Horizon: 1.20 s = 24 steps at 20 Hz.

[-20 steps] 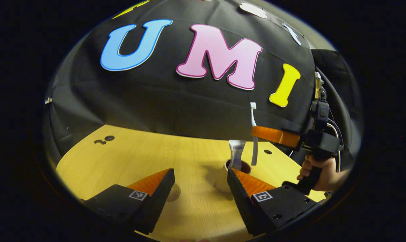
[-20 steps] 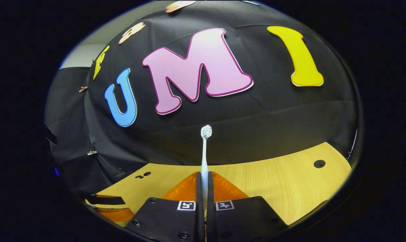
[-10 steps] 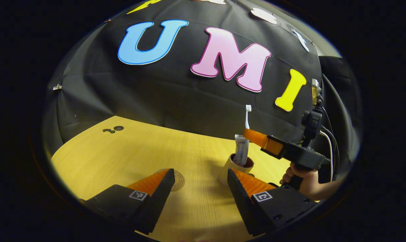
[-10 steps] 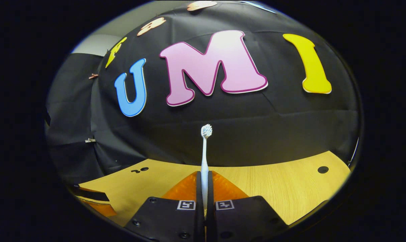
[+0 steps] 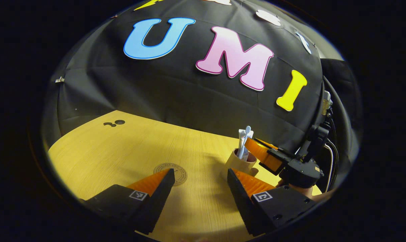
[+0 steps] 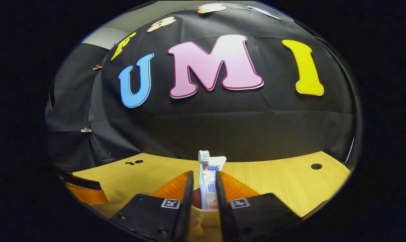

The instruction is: Put the toothbrush and toothpaste on the desktop into the cup, then pick up the cup and place it on the coaster on the desktop.

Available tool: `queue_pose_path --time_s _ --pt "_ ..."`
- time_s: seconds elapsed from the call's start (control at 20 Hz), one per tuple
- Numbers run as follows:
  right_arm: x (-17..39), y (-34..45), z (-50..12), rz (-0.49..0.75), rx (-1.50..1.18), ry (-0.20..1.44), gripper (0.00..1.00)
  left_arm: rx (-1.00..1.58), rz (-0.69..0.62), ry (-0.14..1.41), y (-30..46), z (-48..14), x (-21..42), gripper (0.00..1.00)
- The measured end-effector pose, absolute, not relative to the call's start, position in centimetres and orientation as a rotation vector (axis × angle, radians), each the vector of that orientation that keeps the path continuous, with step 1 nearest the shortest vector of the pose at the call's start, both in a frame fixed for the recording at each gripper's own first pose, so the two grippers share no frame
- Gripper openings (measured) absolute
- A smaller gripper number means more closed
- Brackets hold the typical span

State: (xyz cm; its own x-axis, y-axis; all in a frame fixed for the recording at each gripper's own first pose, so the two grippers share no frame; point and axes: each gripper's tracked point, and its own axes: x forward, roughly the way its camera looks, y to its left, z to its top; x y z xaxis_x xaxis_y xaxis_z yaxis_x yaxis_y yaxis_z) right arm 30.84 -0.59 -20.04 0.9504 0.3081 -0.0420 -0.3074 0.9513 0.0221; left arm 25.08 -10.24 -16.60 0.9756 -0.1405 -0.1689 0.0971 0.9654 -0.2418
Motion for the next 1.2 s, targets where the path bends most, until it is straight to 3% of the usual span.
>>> queue_pose_path --time_s 0.1,0.2,0.3,0.7,1.05,1.2 --pt "30.5 -0.5 -19.7 0.316 0.041 0.057 0.52 -0.235 -0.123 0.188 -9.5 -17.1 23.6 0.98" --pt "30.0 -1.1 -18.9 0.302 0.058 0.078 1.0 -0.242 -0.11 0.2 -9.0 -17.4 22.4 0.98" --pt "29.4 -1.8 -18.5 0.274 0.06 0.132 0.96 -0.261 -0.098 0.203 -8.7 -17.4 21.5 0.98" --pt "28.6 -2.5 -17.9 0.216 0.077 0.418 0.98 -0.249 -0.022 0.213 -5.3 -16.6 17.7 0.98" --pt "26.5 -1.1 -23.8 0.164 0.2 0.849 0.98 -0.256 0.053 0.219 -2.2 -15.4 13.7 0.98" --pt "26.9 -1.1 -25.2 0.13 0.219 0.953 0.98 -0.251 0.093 0.233 -0.8 -15.8 12.6 0.98"
